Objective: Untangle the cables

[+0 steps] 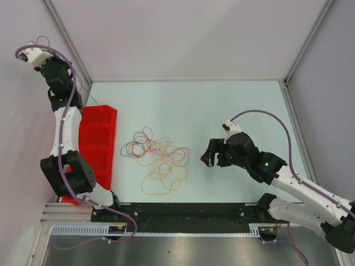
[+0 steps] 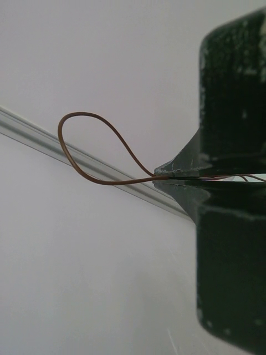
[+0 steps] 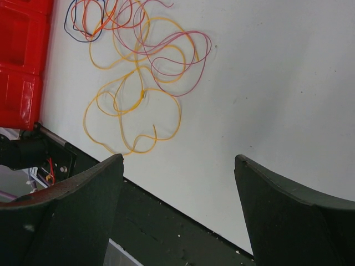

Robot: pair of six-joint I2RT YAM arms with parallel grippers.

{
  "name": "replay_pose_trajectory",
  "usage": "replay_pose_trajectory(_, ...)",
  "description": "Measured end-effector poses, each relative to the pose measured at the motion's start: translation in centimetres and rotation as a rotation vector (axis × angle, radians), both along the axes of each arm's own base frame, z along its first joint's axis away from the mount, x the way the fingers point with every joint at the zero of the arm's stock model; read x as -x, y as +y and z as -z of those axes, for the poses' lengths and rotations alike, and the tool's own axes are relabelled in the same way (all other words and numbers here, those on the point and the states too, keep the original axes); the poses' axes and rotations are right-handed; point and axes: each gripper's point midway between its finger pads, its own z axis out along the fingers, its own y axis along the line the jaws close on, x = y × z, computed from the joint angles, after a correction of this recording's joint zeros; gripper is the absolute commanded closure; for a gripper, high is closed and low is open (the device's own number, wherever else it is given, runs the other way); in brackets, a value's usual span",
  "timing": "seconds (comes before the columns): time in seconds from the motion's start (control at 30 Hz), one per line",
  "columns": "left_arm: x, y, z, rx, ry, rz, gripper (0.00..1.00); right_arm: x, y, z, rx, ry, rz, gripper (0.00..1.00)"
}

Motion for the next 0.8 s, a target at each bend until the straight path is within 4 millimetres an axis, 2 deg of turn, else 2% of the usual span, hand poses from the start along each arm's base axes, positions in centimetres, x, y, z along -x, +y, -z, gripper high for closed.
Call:
replay_pose_trajectory(0.2, -2.1, -1.1, 4.3, -0.002, 0.037, 0.031, 1.00, 0.2, 0.3, 0.0, 0.002, -0.003, -0.001, 0.15)
replay_pose_trajectory(0.33, -2.5, -2.1, 5.1, -0.017, 0.038, 0.049, 1.00, 0.4, 0.6, 0.1, 0.004, -0.006, -0.008, 0.15)
replay_pose_trajectory(0.57, -1.7, -3.0, 2.5, -0.045, -0.047, 0.068, 0.98, 0.4, 0.6, 0.0, 0.010, -0.015, -0.002, 0.15)
replay_pose_trajectory(0.8, 3.4, -3.2, -3.0, -0.064, -0.233, 0.018, 1.00, 0.1, 0.6, 0.5, 0.026, -0.011, 0.007, 0.14)
